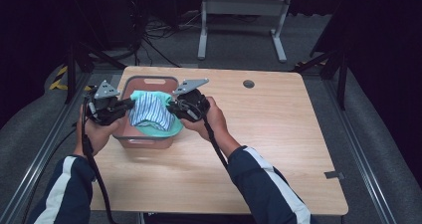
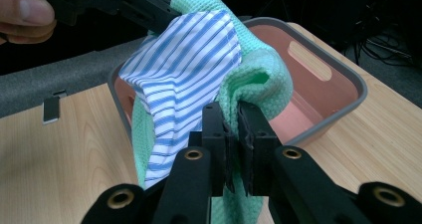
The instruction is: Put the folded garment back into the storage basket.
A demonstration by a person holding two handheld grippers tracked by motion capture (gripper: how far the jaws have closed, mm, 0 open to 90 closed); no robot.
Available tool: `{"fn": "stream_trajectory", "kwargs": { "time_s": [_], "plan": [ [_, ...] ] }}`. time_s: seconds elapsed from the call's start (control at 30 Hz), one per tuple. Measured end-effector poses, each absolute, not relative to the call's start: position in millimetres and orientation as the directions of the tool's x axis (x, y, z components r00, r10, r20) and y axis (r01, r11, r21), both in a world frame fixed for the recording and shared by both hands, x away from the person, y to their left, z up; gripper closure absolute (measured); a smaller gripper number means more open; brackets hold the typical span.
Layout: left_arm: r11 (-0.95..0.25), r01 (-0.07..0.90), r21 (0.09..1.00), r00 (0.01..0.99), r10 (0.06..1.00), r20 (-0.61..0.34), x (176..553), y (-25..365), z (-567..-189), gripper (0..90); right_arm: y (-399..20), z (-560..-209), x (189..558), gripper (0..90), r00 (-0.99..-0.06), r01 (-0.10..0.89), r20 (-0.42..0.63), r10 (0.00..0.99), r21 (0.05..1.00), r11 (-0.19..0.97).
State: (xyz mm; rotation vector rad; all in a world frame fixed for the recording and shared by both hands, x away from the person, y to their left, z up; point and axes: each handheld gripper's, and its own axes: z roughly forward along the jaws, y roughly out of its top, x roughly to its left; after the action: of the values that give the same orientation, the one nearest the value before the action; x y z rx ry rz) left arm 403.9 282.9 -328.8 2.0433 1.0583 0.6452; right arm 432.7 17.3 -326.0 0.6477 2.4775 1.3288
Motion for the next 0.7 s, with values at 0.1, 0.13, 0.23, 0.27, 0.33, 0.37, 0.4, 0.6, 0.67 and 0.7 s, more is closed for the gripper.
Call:
{"fn": "stream_trajectory", "kwargs": {
  "time_s": [0.1,0.13,0.23,0.27,0.33,0.37,0.4,0.6,0.67,0.7],
  "plan": [
    [-0.393,0.465,0.793,0.522,0.845,0.113,403.8,288.2,-325.8,85.8,22.6,-326.0,435.3,82.8,-0.869,0.263,-0.013,0.495,0.835,0.483],
    [-0.392,0.467,0.793,0.52,0.847,0.112,403.6,290.1,-324.8,85.8,27.0,-326.0,437.2,82.8,-0.871,0.264,-0.01,0.491,0.834,0.484],
    [-0.399,0.47,0.787,0.508,0.851,0.128,405.4,294.6,-324.6,85.8,35.9,-327.4,440.3,82.8,-0.874,0.262,-0.01,0.486,0.833,0.488],
    [-0.396,0.472,0.788,0.506,0.853,0.126,406.2,296.1,-325.2,85.8,39.0,-328.0,441.5,82.8,-0.874,0.262,-0.011,0.485,0.831,0.49],
    [-0.402,0.477,0.782,0.492,0.859,0.141,408.1,297.6,-327.9,85.8,45.3,-329.2,444.4,82.8,-0.877,0.258,-0.016,0.481,0.828,0.497],
    [-0.407,0.476,0.779,0.491,0.858,0.149,409.3,297.9,-329.1,85.8,48.7,-330.0,446.5,82.8,-0.877,0.258,-0.014,0.48,0.828,0.497],
    [-0.41,0.482,0.774,0.491,0.858,0.149,410.9,297.8,-331.6,85.8,50.9,-330.6,447.7,82.8,-0.877,0.263,-0.009,0.48,0.827,0.496],
    [-0.414,0.505,0.758,0.475,0.866,0.157,418.8,299.4,-341.8,85.8,64.7,-340.9,456.1,82.8,-0.878,0.273,-0.01,0.479,0.812,0.516],
    [-0.413,0.509,0.755,0.474,0.867,0.155,420.1,300.0,-343.5,85.8,66.3,-342.9,457.3,82.8,-0.877,0.272,-0.013,0.48,0.81,0.519],
    [-0.411,0.517,0.751,0.467,0.871,0.154,421.4,299.9,-345.8,85.8,67.9,-345.3,458.9,82.8,-0.876,0.273,-0.017,0.482,0.807,0.524]
  ]
}}
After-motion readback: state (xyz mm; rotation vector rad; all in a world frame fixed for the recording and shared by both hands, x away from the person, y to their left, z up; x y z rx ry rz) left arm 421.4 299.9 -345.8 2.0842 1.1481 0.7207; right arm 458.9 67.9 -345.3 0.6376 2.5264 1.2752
